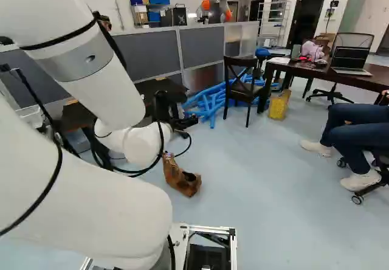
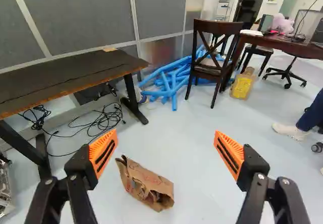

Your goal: Pick up the bag on the ground and place it on the table

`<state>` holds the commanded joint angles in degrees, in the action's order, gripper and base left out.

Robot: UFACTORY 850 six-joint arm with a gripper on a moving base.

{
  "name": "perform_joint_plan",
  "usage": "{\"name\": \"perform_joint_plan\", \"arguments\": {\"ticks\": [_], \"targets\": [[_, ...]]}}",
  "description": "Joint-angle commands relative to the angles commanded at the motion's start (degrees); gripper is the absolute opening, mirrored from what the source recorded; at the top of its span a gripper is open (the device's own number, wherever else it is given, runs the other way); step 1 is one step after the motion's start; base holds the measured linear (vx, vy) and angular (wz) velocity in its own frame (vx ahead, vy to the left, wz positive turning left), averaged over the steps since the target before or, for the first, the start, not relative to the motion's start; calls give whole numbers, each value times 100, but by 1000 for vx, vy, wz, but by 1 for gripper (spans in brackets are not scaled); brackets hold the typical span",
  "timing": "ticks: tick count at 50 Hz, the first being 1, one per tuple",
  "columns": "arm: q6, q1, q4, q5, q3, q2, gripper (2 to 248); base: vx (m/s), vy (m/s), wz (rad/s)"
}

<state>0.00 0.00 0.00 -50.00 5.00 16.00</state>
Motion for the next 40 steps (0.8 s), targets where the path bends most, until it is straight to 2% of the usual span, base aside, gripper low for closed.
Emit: {"name": "perform_joint_plan", "arguments": {"ticks": [7,34,40], "targets": [[0,0,0,0,179,-210,247,108,4,-2],[0,0,0,0,652,-741,247,-4,0,0],[0,0,0,0,808,-959,247,0,0,0]]}}
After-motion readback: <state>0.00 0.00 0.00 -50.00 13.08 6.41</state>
